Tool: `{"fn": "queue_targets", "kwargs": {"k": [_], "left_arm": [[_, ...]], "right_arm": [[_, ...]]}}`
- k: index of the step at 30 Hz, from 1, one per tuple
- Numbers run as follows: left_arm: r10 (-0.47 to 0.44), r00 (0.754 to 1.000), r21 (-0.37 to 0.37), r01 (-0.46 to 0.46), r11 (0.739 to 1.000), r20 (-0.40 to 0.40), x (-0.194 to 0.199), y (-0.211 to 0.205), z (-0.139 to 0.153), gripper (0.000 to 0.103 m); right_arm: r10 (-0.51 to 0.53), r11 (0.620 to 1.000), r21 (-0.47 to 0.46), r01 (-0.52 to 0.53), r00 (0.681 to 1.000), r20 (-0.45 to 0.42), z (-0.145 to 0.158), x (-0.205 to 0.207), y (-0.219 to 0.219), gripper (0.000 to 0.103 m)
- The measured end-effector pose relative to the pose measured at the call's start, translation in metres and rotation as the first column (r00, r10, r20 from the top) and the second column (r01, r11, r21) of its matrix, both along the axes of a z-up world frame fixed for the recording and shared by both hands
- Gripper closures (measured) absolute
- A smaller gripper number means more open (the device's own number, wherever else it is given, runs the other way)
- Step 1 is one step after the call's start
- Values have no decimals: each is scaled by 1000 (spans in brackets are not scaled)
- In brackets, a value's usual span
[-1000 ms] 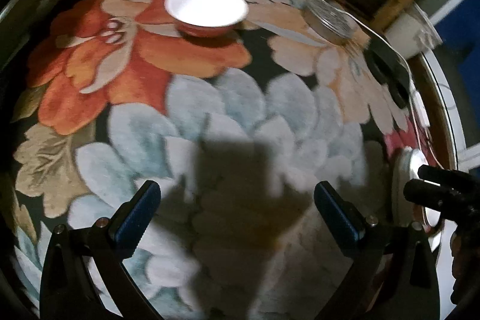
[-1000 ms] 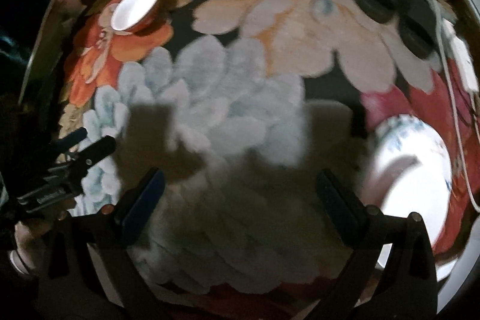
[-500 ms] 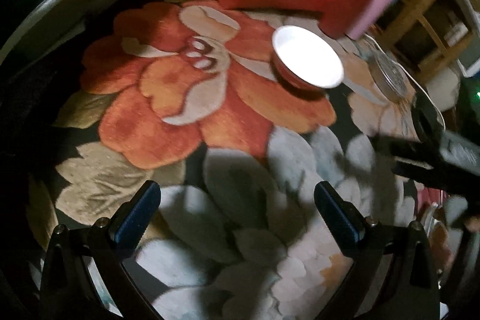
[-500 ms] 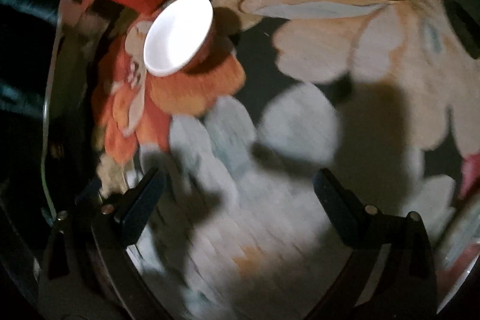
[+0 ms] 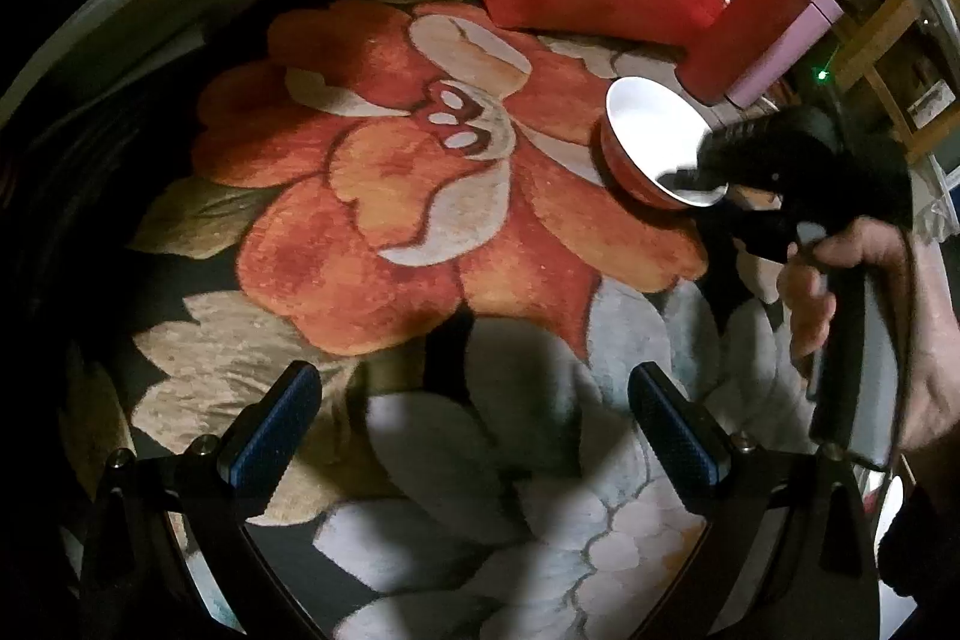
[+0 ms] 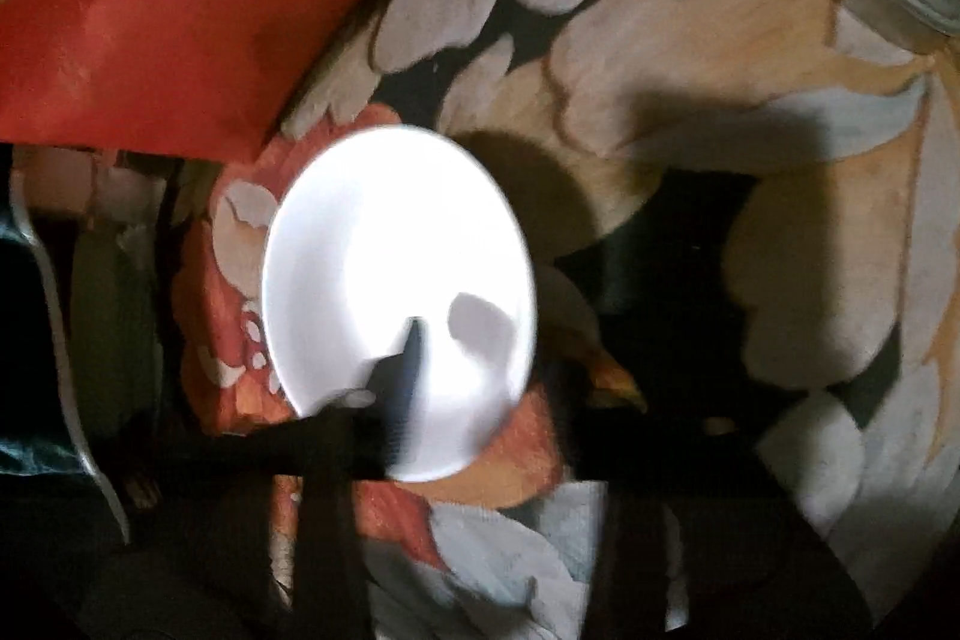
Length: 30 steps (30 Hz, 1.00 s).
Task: Organize plates and bowls
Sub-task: 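Grip the last white bowl's rim with both tools from opposite sides, then lift the last bowl with both tools and carry it to the stack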
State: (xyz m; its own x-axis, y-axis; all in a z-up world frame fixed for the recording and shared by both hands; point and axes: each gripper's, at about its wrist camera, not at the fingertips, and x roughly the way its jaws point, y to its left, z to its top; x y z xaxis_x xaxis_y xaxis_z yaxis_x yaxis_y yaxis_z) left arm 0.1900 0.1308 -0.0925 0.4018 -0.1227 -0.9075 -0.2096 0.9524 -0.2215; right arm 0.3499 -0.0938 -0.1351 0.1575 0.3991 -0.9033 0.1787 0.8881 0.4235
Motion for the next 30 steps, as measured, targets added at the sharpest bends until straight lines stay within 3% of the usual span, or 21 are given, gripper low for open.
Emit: {"fn": "queue_targets", "kwargs": {"k": [2, 8, 12, 16, 18, 20, 22, 27, 29, 30], "left_arm": [[7, 1000, 0, -7, 1000, -3, -1, 3, -1, 1], [-41, 999, -24, 41, 999, -14, -8, -8, -3, 1], [-103, 994, -79, 101, 992, -27, -14, -27, -11, 1], [-149, 984, -150, 134, 980, -97, -20, -48, -29, 2], [-161, 977, -178, 136, 975, -138, -23, -55, -40, 8], [-168, 972, -198, 134, 971, -164, -25, -61, -48, 20], [-163, 974, -186, 133, 973, -156, -25, -64, -48, 22], [-173, 978, -191, 149, 970, -118, -12, -70, -42, 46], [-176, 977, -191, 151, 970, -120, -8, -72, -43, 71], [-182, 975, -189, 156, 969, -126, -6, -74, -43, 78]], "right_arm": [[25, 1000, -19, -24, 1000, 14, 0, -4, 2, 86], [201, 978, 54, -200, 979, -22, 3, -55, -7, 87], [345, 936, 108, -335, 934, -93, 3, -116, -17, 87], [428, 902, 119, -415, 896, -120, 0, -159, -21, 88], [441, 896, 103, -432, 890, -111, 0, -168, -21, 85], [443, 897, 51, -440, 891, -103, 0, -172, -18, 85], [440, 897, 7, -442, 893, -90, 0, -172, -14, 84], [433, 898, -68, -436, 900, -45, 4, -183, -6, 84], [427, 900, -67, -430, 903, -49, 4, -175, -11, 83], [417, 905, -66, -419, 908, -50, 3, -174, -11, 83]]}}
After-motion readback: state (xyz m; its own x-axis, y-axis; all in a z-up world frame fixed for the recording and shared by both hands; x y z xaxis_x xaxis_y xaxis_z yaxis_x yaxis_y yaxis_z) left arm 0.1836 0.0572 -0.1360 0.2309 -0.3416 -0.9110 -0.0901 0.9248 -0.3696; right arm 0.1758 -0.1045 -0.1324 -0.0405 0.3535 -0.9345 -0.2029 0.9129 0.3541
